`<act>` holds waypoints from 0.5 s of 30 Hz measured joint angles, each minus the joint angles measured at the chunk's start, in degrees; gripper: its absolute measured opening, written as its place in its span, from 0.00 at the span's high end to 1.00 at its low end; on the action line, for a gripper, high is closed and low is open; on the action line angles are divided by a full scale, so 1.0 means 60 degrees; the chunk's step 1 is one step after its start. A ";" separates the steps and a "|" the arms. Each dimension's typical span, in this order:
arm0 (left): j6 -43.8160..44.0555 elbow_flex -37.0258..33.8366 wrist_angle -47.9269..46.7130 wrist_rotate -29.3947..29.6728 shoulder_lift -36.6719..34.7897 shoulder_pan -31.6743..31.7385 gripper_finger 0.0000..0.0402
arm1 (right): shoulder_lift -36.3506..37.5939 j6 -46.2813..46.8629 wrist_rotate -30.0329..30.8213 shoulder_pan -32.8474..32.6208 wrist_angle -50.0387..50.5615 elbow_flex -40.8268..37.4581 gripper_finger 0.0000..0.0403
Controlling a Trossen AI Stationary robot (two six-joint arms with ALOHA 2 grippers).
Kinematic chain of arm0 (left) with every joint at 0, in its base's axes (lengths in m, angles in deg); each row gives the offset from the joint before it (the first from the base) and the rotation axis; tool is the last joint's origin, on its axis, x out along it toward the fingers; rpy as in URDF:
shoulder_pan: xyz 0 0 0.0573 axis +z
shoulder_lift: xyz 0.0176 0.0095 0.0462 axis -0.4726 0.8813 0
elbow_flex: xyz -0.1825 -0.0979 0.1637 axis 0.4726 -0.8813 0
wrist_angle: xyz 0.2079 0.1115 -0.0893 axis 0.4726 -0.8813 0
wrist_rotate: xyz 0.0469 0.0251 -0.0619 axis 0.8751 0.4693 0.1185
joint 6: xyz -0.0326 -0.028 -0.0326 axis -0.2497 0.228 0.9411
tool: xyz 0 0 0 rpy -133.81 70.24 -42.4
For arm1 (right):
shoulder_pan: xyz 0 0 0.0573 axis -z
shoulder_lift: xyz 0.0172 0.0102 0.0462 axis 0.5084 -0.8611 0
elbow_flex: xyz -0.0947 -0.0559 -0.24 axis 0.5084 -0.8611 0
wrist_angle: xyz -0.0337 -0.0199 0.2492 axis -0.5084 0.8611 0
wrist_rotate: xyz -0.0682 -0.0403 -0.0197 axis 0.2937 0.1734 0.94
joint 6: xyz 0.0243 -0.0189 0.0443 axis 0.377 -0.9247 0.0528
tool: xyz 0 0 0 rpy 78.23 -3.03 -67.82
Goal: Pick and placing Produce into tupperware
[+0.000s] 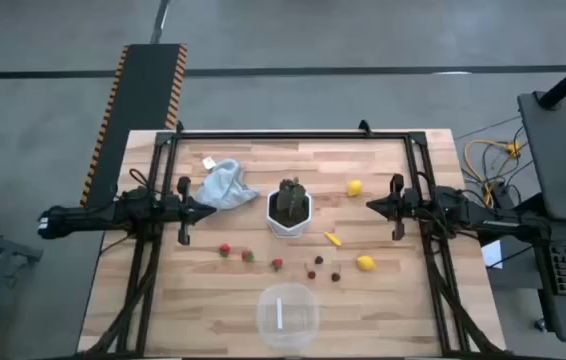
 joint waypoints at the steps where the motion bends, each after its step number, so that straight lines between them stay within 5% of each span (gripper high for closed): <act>1: 0.0000 0.0000 -0.0004 0.0000 -0.0003 0.0000 1.00 | 0.0000 0.0003 0.0001 0.0000 0.0001 -0.0002 0.98; 15: 0.0000 0.0000 -0.0002 0.0000 -0.0006 0.0000 1.00 | 0.0001 -0.0012 -0.0001 0.0000 -0.0001 0.0002 0.98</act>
